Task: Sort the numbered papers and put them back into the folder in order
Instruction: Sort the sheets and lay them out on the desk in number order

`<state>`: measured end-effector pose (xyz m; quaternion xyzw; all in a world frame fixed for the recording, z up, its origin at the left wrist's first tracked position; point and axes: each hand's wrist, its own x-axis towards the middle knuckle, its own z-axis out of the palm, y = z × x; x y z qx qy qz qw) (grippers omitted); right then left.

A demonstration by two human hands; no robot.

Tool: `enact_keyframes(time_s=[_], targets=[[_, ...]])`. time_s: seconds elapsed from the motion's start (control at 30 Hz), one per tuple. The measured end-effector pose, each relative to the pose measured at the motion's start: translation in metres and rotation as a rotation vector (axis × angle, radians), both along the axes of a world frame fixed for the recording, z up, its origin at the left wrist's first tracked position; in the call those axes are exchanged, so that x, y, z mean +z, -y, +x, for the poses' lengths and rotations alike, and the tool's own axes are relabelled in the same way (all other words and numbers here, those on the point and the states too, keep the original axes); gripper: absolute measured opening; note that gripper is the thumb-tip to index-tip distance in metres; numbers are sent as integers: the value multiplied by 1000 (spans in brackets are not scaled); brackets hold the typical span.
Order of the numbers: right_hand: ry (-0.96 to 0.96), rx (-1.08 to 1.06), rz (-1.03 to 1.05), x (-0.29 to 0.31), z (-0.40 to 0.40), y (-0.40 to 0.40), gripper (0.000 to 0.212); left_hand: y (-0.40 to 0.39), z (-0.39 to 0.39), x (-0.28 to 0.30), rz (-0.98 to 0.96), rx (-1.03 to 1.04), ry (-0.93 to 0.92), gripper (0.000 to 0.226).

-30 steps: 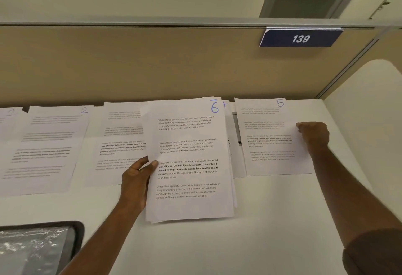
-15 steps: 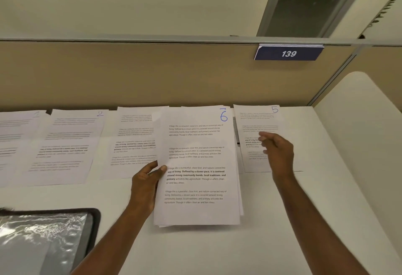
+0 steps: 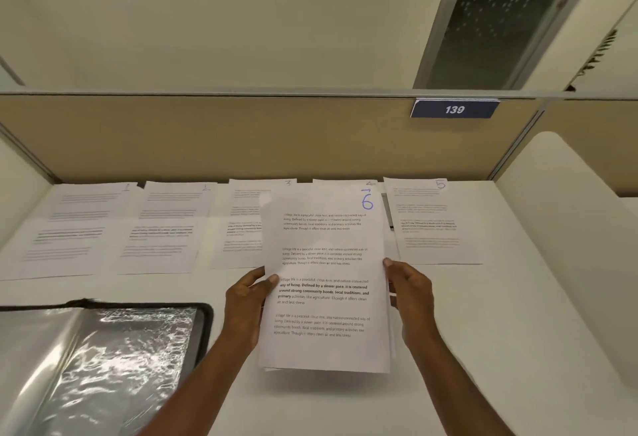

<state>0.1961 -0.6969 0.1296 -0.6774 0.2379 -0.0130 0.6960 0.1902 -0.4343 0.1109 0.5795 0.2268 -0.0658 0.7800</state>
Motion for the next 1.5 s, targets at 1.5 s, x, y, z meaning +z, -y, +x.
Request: enact_keyframes(time_s=[1.5], targets=[[-13,-157,-66,36,-137,-24,5,-49,-84,9,138,-299,112,17]])
